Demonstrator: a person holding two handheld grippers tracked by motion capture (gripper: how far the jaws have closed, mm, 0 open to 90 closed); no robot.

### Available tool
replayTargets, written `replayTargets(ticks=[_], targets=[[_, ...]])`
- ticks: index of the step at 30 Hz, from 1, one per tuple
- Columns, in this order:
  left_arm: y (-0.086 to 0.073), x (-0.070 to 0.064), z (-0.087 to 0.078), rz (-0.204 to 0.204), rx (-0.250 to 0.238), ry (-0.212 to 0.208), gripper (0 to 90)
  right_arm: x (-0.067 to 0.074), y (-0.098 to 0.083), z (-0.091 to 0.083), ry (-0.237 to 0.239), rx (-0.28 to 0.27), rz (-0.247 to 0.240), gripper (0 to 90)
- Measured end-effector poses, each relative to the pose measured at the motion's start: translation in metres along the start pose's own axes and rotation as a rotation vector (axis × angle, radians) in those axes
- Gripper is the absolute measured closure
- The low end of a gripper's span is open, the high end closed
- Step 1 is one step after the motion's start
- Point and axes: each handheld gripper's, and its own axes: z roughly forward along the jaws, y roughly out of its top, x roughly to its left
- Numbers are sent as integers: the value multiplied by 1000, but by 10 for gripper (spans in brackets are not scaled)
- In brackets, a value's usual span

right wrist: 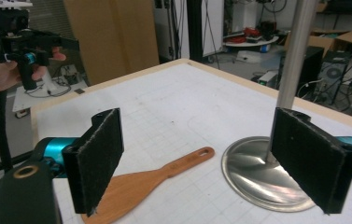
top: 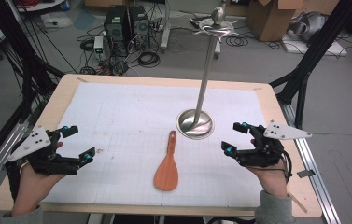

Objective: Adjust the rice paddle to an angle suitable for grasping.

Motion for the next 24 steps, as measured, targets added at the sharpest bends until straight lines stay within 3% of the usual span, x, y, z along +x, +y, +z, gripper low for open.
replayTargets(ticks=[3,4,10,11,12,14,20,24], targets=[[0,-1,-2,-6,-8,-5,32,1,-1,7,6,13,-11,289],[0,-1,-2,-6,-8,-5,32,1,-1,7,6,13,-11,289],[-1,-3,-2,8,11,13,32,5,-4,20,14,82,-52,516],[-2,-3,-2,12,17,13,31,6,-6,23,7,77,-71,601],[-2,-3,-2,11,20,17,31,6,-6,23,7,77,-71,601],[-4,-3,-3,11,24,17,32,8,-8,29,-7,69,-90,699],[-4,-5,-7,-3,12,10,32,12,-9,42,10,77,-94,830],[-4,-5,-9,1,14,16,32,14,-10,50,20,87,-100,856]])
